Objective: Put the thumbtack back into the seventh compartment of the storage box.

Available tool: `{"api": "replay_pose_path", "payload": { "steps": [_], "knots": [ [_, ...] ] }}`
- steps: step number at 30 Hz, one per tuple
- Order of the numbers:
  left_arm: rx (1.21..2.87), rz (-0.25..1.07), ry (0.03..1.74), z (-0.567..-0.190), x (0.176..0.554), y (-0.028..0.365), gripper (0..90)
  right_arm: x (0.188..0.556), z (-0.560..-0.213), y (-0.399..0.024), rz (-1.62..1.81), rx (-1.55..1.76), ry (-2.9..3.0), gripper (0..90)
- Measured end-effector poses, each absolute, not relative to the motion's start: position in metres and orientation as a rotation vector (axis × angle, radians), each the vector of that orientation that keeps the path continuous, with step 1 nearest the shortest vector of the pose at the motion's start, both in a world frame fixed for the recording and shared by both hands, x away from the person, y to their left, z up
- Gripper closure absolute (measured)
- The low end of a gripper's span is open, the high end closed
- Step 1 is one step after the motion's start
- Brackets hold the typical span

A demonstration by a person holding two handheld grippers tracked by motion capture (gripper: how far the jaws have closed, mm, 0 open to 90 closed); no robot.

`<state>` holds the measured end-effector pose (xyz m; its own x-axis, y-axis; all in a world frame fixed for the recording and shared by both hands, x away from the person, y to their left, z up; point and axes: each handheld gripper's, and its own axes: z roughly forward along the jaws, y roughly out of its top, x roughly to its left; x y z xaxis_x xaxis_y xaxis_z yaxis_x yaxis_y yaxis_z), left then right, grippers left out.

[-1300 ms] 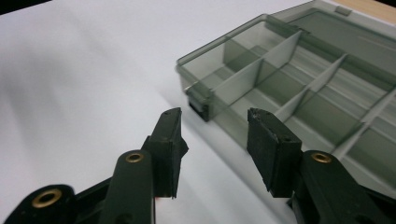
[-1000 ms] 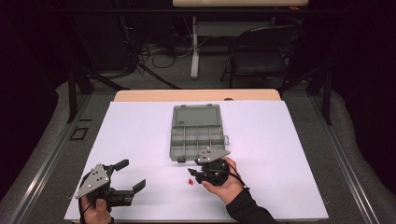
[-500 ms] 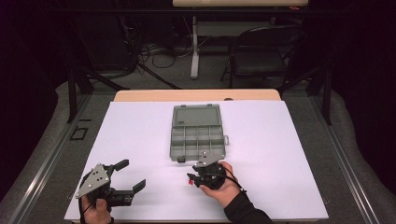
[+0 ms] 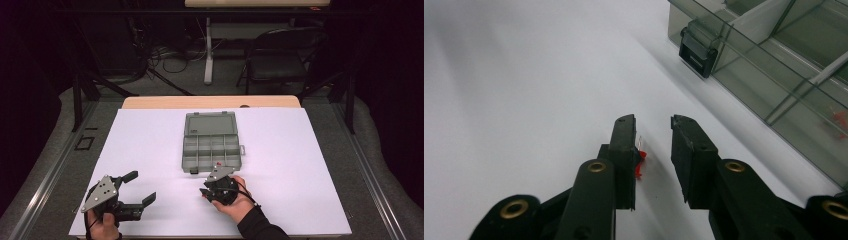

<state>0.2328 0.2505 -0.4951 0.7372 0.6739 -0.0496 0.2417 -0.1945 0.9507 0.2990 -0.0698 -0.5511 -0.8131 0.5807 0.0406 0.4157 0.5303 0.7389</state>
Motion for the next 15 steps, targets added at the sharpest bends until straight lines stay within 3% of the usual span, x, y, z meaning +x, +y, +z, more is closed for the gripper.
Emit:
{"api": "replay_pose_path", "payload": {
  "steps": [15],
  "knots": [
    [1.766, 0.459, 0.724, -0.4951, 0.2328, 0.2506, 8.9, 0.3005, -0.5553, -0.067, 1.13, 0.834, 2.589, 79.0]
  ]
}}
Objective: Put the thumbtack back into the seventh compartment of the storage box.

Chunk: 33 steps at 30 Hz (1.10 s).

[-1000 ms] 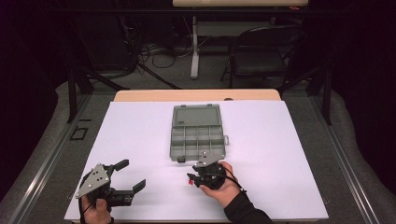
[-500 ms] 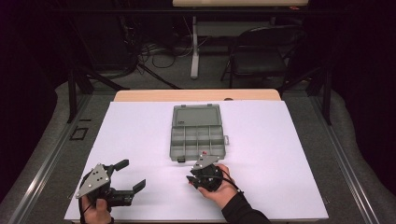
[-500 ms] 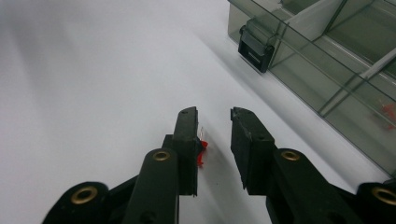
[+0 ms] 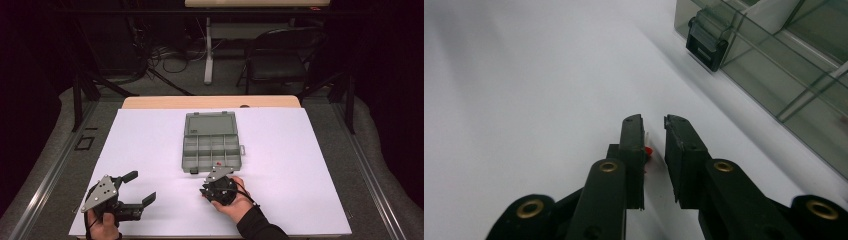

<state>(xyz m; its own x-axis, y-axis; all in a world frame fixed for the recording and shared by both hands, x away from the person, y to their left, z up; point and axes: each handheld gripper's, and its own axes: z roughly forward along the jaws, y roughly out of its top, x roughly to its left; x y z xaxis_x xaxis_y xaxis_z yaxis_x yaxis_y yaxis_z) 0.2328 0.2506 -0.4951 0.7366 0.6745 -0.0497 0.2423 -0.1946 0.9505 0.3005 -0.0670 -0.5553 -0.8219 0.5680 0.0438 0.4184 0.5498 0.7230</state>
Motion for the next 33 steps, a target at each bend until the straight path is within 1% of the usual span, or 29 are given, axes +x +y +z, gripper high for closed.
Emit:
{"api": "replay_pose_path", "payload": {
  "steps": [19, 33],
  "knots": [
    [1.764, 0.463, 0.726, -0.4953, 0.2329, 0.2511, 8.9, 0.3052, -0.5597, -0.0678, 1.111, 0.871, 2.611, 83.2],
    [1.764, 0.464, 0.726, -0.4954, 0.2329, 0.2513, 8.9, 0.3063, -0.5599, -0.0689, 1.127, 0.875, 2.618, 83.6]
  ]
}}
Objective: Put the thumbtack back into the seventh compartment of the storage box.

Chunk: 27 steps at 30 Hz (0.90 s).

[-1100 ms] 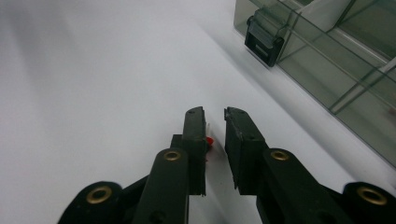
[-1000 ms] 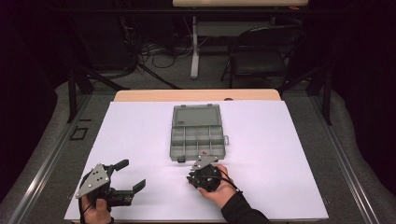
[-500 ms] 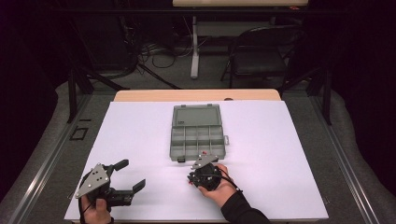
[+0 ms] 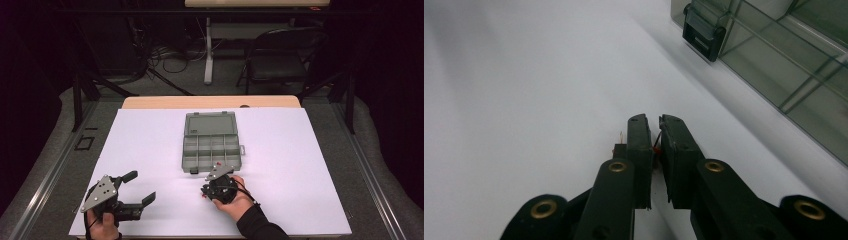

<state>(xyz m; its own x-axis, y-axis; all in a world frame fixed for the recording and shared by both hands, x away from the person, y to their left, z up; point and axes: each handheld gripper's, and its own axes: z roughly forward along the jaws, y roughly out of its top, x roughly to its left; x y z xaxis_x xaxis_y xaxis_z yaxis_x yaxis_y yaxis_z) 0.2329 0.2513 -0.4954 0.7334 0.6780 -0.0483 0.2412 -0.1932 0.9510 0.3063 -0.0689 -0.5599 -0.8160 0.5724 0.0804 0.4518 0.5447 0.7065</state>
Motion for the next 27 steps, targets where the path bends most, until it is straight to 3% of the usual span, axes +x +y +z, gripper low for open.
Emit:
{"api": "replay_pose_path", "payload": {
  "steps": [27],
  "knots": [
    [1.763, 0.465, 0.728, -0.495, 0.233, 0.252, 8.9, 0.305, -0.541, -0.078, 1.204, 0.876, 2.565, 83.6]
  ]
}}
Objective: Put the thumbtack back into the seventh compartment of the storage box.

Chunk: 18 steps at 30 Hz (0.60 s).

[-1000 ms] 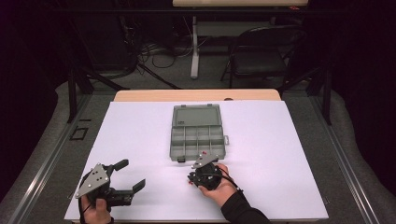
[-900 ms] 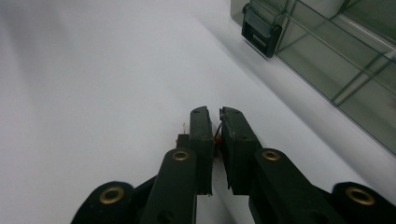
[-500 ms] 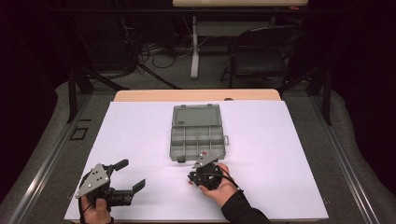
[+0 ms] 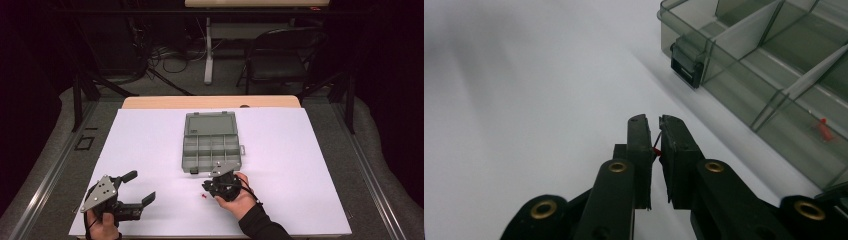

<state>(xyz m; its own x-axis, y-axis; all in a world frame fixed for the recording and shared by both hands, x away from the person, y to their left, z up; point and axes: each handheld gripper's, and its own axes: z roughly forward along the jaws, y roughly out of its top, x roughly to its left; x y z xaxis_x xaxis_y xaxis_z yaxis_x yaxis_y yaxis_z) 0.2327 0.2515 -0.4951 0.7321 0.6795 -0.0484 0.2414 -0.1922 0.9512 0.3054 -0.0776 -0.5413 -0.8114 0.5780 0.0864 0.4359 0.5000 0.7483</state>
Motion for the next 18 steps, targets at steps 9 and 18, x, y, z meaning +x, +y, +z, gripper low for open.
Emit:
{"api": "replay_pose_path", "payload": {
  "steps": [9, 18],
  "knots": [
    [1.759, 0.468, 0.731, -0.495, 0.233, 0.252, 8.9, 0.307, -0.525, -0.083, 1.239, 0.877, 2.524, 83.6],
    [1.755, 0.467, 0.736, -0.495, 0.232, 0.252, 8.9, 0.316, -0.509, -0.09, 1.234, 0.875, 2.501, 83.6]
  ]
}}
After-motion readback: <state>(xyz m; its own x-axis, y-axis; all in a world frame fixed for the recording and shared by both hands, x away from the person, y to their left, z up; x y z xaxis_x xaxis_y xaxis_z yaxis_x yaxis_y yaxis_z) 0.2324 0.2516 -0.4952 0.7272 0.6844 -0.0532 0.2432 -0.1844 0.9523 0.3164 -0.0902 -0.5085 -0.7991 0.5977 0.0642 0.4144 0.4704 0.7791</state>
